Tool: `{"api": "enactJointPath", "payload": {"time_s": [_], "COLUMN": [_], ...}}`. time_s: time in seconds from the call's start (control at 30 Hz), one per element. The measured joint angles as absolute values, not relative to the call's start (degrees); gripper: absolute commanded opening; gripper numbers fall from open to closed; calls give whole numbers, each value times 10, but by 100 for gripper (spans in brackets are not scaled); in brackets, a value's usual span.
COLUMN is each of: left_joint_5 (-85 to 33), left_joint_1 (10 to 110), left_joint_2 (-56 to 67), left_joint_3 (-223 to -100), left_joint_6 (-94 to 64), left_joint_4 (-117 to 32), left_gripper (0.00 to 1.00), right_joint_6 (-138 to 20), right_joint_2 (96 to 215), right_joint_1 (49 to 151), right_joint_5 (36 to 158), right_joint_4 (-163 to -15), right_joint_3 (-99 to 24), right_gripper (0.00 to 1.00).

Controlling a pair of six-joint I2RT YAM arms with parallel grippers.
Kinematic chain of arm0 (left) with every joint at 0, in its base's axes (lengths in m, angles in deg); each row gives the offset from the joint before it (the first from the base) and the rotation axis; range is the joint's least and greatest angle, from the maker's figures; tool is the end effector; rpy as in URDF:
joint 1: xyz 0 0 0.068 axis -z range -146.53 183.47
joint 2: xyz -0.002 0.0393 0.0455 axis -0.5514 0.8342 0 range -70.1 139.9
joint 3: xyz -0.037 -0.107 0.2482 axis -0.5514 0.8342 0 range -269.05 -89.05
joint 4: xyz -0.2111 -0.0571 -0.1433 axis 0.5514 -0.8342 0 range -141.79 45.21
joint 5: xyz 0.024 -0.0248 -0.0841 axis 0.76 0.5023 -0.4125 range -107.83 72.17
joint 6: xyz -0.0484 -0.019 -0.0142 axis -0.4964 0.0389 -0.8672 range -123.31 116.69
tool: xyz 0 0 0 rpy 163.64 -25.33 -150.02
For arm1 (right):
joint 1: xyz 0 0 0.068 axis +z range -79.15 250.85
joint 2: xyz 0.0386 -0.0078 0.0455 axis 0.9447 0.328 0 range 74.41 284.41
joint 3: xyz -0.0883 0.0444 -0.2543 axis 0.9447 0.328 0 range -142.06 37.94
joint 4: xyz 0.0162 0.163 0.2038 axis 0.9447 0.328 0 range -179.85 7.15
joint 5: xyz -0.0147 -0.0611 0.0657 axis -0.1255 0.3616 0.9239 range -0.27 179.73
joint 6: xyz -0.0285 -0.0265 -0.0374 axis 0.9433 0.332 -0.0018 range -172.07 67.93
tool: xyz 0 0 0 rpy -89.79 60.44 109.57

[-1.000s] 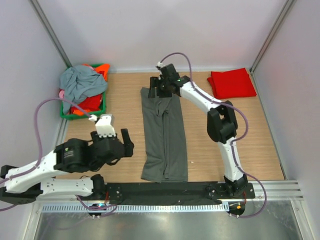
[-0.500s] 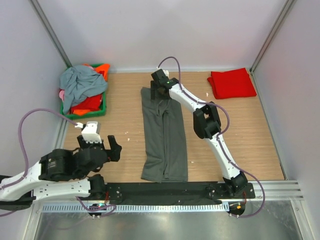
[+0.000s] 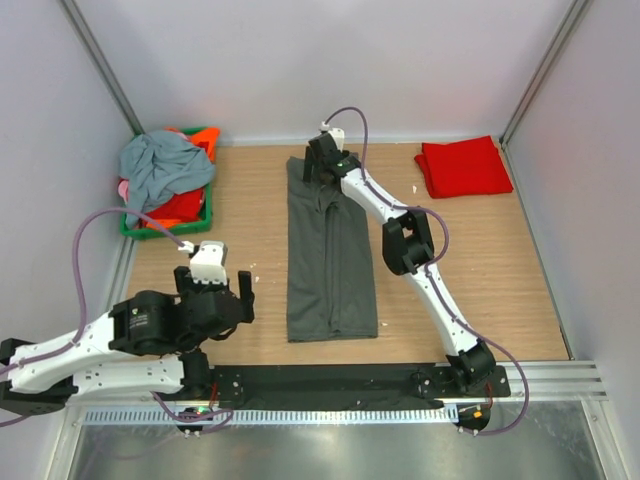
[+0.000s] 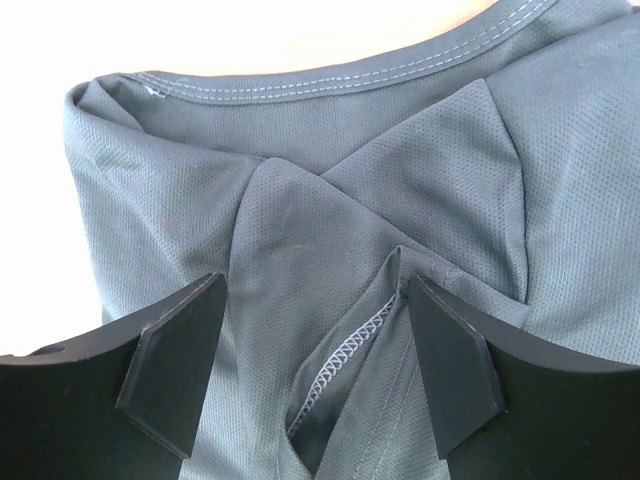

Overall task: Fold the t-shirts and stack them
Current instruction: Fold the tshirt

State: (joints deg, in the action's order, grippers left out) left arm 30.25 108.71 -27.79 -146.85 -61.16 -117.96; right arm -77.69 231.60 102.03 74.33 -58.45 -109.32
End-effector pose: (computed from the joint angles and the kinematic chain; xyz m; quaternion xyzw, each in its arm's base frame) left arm 0.0502 -0.0872 0.3318 0.0206 0.8842 -0.0775 0.4601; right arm 0.5152 0.3006 0.1611 0.0114 0.9045 0.0868 0.4173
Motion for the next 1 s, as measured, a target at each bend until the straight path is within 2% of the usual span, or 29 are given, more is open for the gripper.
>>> {"api": "enactJointPath", "payload": {"time_s": [0.13, 0.23, 0.33, 0.53, 0.63, 0.7, 0.83, 0.93, 1.0], "left_joint_5": [307, 309, 311, 311, 312, 313, 307, 279, 258], "left_joint_1": [1087, 1087, 1087, 1087, 1087, 1087, 1087, 1087, 1087], "left_joint_2": [-312, -328, -323, -303, -304, -308, -324, -312, -262], "left_joint_3": [-1467, -1467, -1466, -1466, -1466, -1466, -1458, -1428, -1411], "left_joint_6": [-614, -614, -614, -616, -618, -628, -662, -670, -681], "left_joint_4": [-1179, -1179, -1179, -1180, -1180, -1183, -1187, -1156, -1140], "left_gripper": [97, 97, 97, 97, 98, 98, 90, 89, 89], "right_joint_6": [-791, -804, -807, -804, -797, -797, -826, -896, -960], "right_joint_2": [2322, 2321, 2311, 2202, 2054, 1898, 1546, 1349, 1262], "right_joint_1": [1010, 1000, 993, 995, 1014, 1035, 1108, 1144, 1143], "right_joint_5": [700, 692, 723, 777, 758, 725, 641, 623, 618], "right_joint_4": [-604, -635, -667, -676, -673, -683, -731, -694, -645], "right_joint_3": [-1097, -1085, -1067, -1008, -911, -785, -485, -321, -221], "right_gripper": [82, 91, 94, 95, 95, 95, 92, 85, 83]}}
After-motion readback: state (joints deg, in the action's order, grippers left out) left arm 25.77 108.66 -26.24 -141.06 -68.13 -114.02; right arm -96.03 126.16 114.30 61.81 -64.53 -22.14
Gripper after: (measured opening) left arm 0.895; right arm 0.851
